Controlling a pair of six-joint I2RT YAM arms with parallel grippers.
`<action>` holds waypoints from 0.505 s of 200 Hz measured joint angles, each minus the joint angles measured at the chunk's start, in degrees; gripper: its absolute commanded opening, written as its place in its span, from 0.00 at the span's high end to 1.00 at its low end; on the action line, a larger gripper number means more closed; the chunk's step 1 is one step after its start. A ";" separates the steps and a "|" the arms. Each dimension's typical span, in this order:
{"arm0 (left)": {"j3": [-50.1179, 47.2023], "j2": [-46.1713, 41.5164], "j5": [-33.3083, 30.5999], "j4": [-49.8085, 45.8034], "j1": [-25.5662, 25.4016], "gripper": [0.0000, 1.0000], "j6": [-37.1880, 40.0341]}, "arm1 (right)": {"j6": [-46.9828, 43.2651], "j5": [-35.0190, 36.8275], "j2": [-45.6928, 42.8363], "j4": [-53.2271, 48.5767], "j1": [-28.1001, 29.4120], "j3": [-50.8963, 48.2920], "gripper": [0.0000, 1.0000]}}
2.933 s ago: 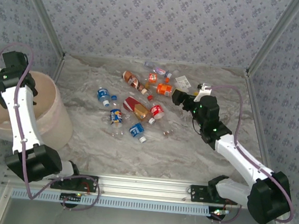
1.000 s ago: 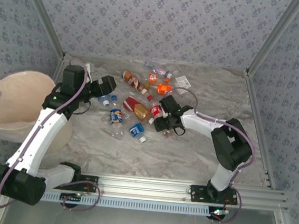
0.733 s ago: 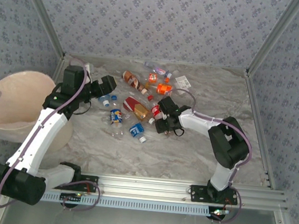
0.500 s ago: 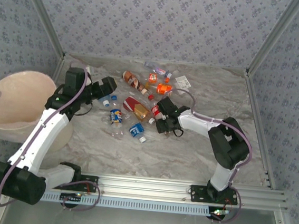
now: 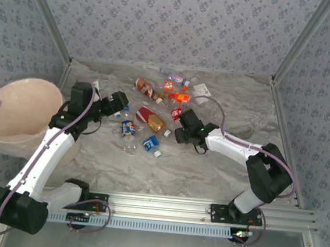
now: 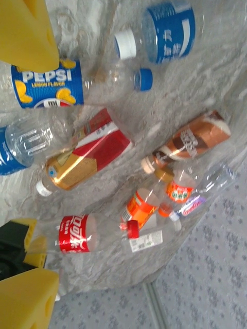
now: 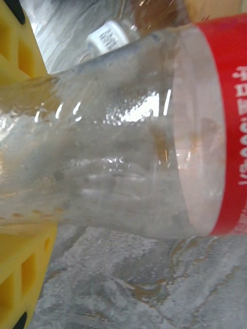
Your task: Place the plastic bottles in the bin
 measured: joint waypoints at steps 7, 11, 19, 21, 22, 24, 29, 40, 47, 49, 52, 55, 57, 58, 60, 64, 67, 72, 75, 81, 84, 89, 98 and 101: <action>-0.33 0.00 1.07 1.07 0.00 0.02 0.17 | -0.02 0.00 -0.28 0.96 0.31 0.00 0.62; -0.44 0.04 1.75 1.55 0.00 0.02 0.20 | -0.02 -0.02 -0.46 1.46 0.48 0.00 0.63; -0.52 0.31 2.91 2.32 0.00 0.02 0.20 | 0.00 -0.07 -0.94 2.84 0.90 0.00 0.63; -0.52 0.37 3.19 2.47 0.00 0.02 0.20 | -0.02 -0.09 -1.09 3.30 1.01 -0.02 0.63; -0.52 0.42 3.39 2.67 0.00 0.02 0.20 | 0.00 -0.09 -1.16 3.43 1.03 -0.02 0.63; -0.52 0.50 3.58 2.86 0.00 0.02 0.20 | 0.02 -0.13 -1.33 4.00 1.16 -0.02 0.63; -0.52 0.85 4.26 3.50 0.00 0.02 0.20 | 0.15 -0.31 -1.70 5.16 1.40 -0.04 0.63; -0.52 1.57 5.53 4.79 -0.26 0.02 0.15 | 0.39 -1.01 -2.67 8.28 1.75 -0.20 0.63; -0.52 1.95 6.25 5.60 -0.39 0.02 0.15 | 0.66 -1.36 -3.19 10.49 1.95 -0.26 0.63; -0.52 2.03 6.54 5.88 -0.46 0.02 0.15 | 0.66 -1.46 -3.32 11.13 2.01 -0.28 0.63; -0.52 2.27 6.86 6.36 -0.59 0.02 0.13 | 0.72 -1.55 -3.45 12.04 2.10 -0.31 0.63; -0.50 2.38 7.17 6.75 -0.70 0.02 0.13 | 0.83 -1.60 -3.61 12.98 2.19 -0.31 0.63; -0.50 2.56 7.43 7.13 -0.74 0.02 0.13 | 0.83 -1.57 -3.67 13.64 2.25 -0.31 0.63; -0.50 2.62 7.52 7.26 -0.76 0.02 0.11 | 0.85 -1.57 -3.69 13.88 2.29 -0.31 0.63; -0.50 2.71 7.85 7.61 -0.81 0.02 0.11 | 0.90 -1.55 -3.76 14.53 2.36 -0.33 0.63; -0.50 3.04 8.35 8.44 -0.90 0.02 0.11 | 1.03 -1.57 -3.78 15.61 2.47 -0.33 0.63; -0.46 3.23 8.68 8.87 -1.01 0.02 0.09 | 1.07 -1.55 -3.80 16.46 2.54 -0.33 0.63; -0.28 3.72 9.35 9.57 -1.11 0.02 0.02 | 1.25 -1.60 -3.82 17.81 2.62 -0.33 0.63; -0.09 4.02 9.79 9.90 -1.14 0.02 -0.11 | 1.25 -1.62 -3.82 18.49 2.67 -0.33 0.63; 0.44 4.83 10.62 10.62 -1.18 0.02 -0.24 | 1.25 -1.77 -3.82 19.98 2.67 -0.33 0.63; 0.87 5.38 11.13 11.08 -1.22 0.02 -0.35 | 1.25 -1.90 -3.82 20.57 2.67 -0.33 0.63; 1.62 6.16 11.80 11.56 -1.49 0.02 -0.50 | 1.22 -2.29 -3.82 21.62 2.67 -0.33 0.63; 3.17 7.72 12.94 12.48 -1.81 0.02 -0.57 | 1.20 -3.15 -3.82 23.37 2.67 -0.33 0.63; 3.63 8.24 13.25 12.83 -1.97 0.02 -0.61 | 1.20 -3.41 -3.82 23.80 2.67 -0.33 0.63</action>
